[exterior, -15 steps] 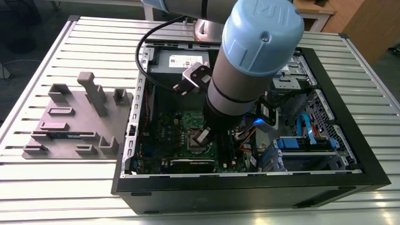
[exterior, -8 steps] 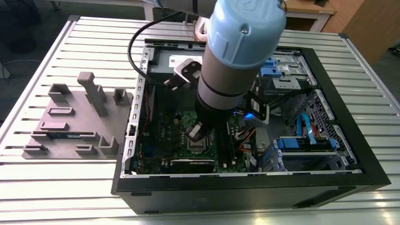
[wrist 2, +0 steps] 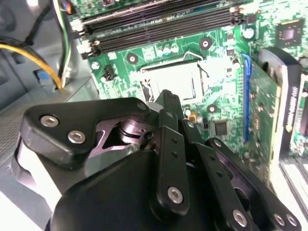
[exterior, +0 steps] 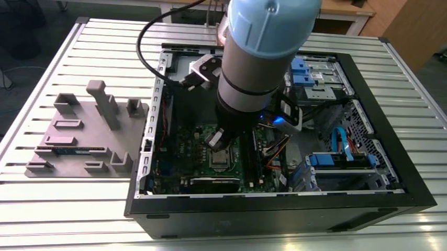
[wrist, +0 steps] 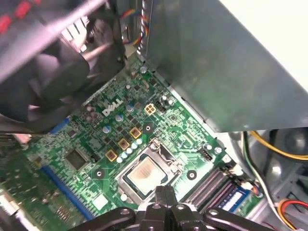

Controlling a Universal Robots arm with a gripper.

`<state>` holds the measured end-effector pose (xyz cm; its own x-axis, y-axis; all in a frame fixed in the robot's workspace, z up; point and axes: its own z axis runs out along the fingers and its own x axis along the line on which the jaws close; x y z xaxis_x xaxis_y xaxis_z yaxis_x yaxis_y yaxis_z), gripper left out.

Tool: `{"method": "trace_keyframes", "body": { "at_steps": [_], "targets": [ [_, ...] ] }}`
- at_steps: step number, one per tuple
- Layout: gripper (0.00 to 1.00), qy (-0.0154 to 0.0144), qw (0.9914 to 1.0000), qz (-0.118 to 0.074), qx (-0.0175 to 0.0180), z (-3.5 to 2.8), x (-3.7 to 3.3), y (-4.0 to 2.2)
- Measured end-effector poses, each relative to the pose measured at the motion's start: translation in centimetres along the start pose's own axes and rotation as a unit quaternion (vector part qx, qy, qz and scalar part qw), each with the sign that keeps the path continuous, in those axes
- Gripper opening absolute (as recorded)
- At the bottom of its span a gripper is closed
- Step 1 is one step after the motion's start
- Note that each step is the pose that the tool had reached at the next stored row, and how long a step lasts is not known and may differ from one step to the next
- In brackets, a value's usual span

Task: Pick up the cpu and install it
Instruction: 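Install the first cpu locking lever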

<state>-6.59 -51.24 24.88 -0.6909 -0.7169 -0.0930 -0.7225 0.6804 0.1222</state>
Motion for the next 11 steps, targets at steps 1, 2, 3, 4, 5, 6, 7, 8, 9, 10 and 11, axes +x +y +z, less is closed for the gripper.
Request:
{"method": "trace_keyframes", "body": {
  "at_steps": [1, 2, 3, 4, 5, 6, 7, 8, 9, 10, 11],
  "targets": [
    [0.11, 0.0001, 1.00000, 0.000, 0.0001, -0.44, -0.04, 0.05],
    [0.11, 0.0001, 1.00000, 0.000, 0.0001, -0.77, -0.07, 0.10],
    [0.11, 0.0001, 1.00000, 0.000, 0.0001, -0.80, -0.07, 0.10],
    [0.11, 0.0002, 1.00000, 0.000, 0.0001, -0.80, -0.07, 0.10],
    [0.11, 0.0002, 1.00000, 0.000, 0.0002, -0.80, -0.07, 0.10],
    [0.11, 0.0003, 1.00000, 0.000, 0.0002, -0.80, -0.07, 0.10],
    [0.11, 0.0004, 1.00000, 0.000, 0.0003, -0.80, -0.07, 0.10],
    [0.11, 0.0004, 1.00000, 0.000, 0.0003, -0.80, -0.07, 0.10],
    [0.11, 0.0005, 1.00000, 0.000, 0.0004, -0.81, -0.07, 0.10],
    [0.11, 0.0011, 1.00000, 0.000, 0.0010, -0.80, -0.07, 0.10],
    [0.11, 0.0017, 1.00000, 0.000, 0.0015, -0.80, -0.07, 0.10]
  ]
}}
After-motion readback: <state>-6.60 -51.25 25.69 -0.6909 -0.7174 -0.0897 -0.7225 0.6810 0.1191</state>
